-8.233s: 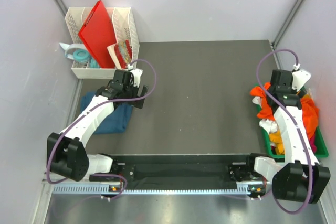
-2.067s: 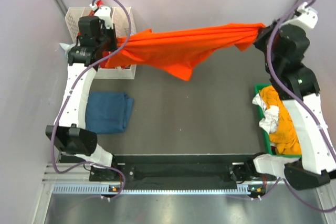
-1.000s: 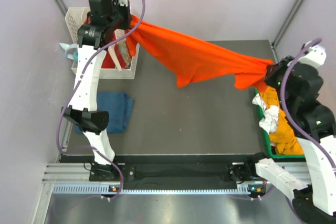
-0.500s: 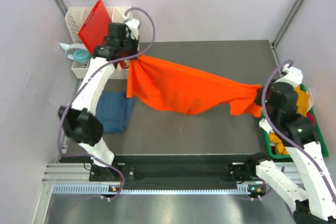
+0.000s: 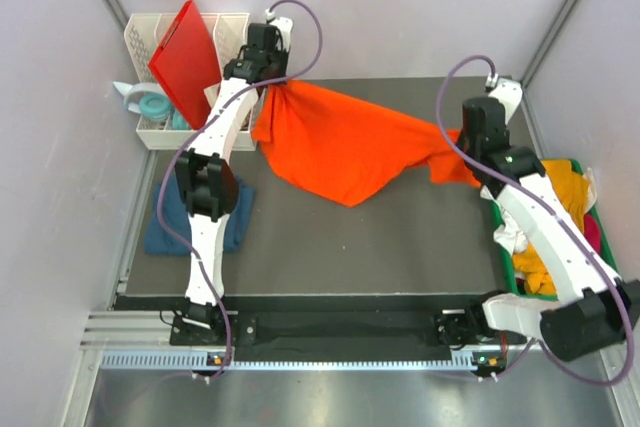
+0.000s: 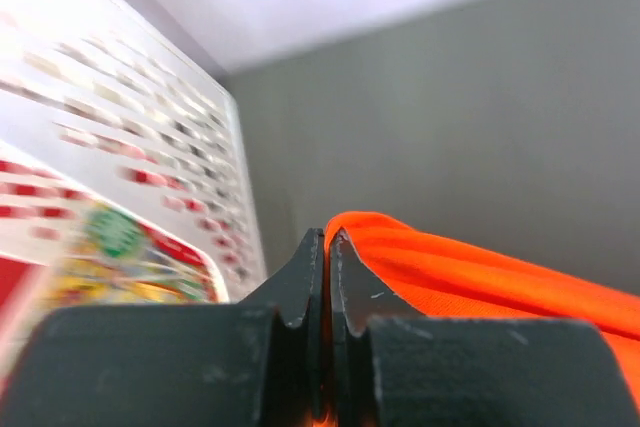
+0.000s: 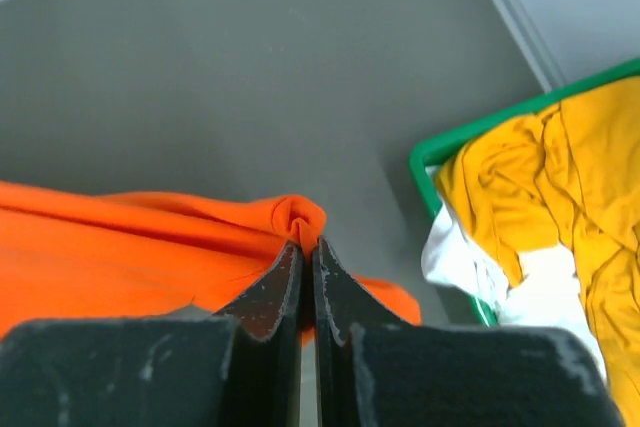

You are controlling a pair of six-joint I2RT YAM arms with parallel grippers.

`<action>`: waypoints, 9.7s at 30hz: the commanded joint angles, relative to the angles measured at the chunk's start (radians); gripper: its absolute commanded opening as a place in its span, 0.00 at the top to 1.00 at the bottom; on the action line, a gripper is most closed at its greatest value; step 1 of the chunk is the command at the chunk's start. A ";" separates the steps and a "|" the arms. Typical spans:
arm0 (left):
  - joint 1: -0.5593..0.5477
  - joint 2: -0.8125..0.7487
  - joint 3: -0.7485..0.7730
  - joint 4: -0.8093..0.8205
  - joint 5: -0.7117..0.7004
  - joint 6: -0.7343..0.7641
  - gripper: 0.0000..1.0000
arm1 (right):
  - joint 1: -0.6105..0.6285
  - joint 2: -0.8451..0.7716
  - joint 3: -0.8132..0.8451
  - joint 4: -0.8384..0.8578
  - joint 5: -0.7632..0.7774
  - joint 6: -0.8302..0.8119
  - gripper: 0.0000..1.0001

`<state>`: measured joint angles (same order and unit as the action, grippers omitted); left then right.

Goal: Fold and stack the t-shirts
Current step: Flatten out the tshirt

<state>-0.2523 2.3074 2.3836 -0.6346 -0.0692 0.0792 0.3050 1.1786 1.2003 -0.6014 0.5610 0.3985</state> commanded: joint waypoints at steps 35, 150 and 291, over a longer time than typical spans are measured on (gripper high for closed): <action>-0.370 -0.415 -0.937 0.312 0.020 -0.167 0.02 | 0.097 0.010 -0.128 0.109 0.057 0.057 0.02; -0.067 -0.618 -0.853 0.105 -0.060 -0.144 1.00 | 0.410 0.258 0.004 0.106 0.157 0.060 1.00; -0.021 -1.246 -0.537 -0.074 -0.153 0.045 1.00 | 0.097 -0.155 0.775 -0.169 0.178 -0.240 1.00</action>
<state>-0.2878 1.0775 1.8397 -0.6132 -0.1787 0.0875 0.4110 1.0080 1.8935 -0.7006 0.7170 0.1745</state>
